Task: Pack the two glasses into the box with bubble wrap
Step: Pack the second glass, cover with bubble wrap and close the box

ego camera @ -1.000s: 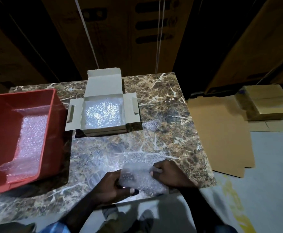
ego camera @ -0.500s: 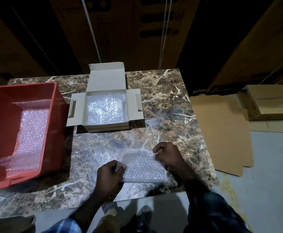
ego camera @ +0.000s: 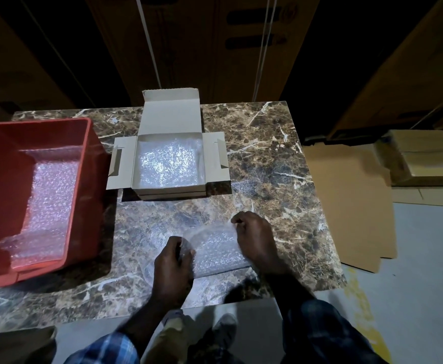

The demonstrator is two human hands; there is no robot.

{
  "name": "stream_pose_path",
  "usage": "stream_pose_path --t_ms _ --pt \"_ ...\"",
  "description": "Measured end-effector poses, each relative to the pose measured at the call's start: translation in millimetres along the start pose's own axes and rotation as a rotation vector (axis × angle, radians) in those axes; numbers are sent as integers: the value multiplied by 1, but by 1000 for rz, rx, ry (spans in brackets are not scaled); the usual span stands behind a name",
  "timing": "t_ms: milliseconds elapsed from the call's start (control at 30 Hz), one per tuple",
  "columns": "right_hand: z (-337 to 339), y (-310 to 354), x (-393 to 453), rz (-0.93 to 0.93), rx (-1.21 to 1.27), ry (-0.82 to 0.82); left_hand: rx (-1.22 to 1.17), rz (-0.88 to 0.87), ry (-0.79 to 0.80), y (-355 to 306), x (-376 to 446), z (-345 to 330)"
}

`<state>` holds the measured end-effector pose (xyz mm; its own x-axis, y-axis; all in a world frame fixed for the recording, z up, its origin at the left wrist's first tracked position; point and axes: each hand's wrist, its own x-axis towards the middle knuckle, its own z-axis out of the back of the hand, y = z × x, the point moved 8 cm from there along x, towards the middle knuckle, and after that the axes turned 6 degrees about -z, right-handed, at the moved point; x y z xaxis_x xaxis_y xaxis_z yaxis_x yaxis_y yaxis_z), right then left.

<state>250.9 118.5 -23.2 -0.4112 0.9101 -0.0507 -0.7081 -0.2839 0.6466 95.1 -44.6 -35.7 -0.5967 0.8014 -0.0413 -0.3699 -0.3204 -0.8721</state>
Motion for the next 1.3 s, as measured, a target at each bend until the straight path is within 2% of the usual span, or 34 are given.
stream_pose_path --t_ms 67,200,300,433,600,667,800,933,1033,1100,1300 --pt "-4 3 2 44 -83 -17 23 -23 10 -3 1 0" --pt "-16 4 -8 141 -405 -20 52 -55 62 1 1 -8" --pt "-31 0 -27 167 -476 -9 112 -77 109 7 -2 -16" --pt "-47 -11 -47 148 -456 -5 136 -130 165 4 -4 -24" --pt "-51 7 -69 285 -406 19 271 -279 270 -2 -2 -33" --pt "-53 8 -70 291 -404 28 277 -320 253 -5 -1 -33" --pt "-45 -3 -63 118 -341 -38 255 -331 206 -7 1 -29" --pt "-26 -25 -53 -166 -114 -175 220 -292 185 -4 -1 -30" --pt "-15 -24 -52 -125 -102 -246 143 -227 190 4 1 -32" --pt "-7 -21 -52 -96 -122 -289 123 -249 197 1 0 -32" --pt "-13 -20 -65 10 -263 -425 198 -267 212 1 0 -32"
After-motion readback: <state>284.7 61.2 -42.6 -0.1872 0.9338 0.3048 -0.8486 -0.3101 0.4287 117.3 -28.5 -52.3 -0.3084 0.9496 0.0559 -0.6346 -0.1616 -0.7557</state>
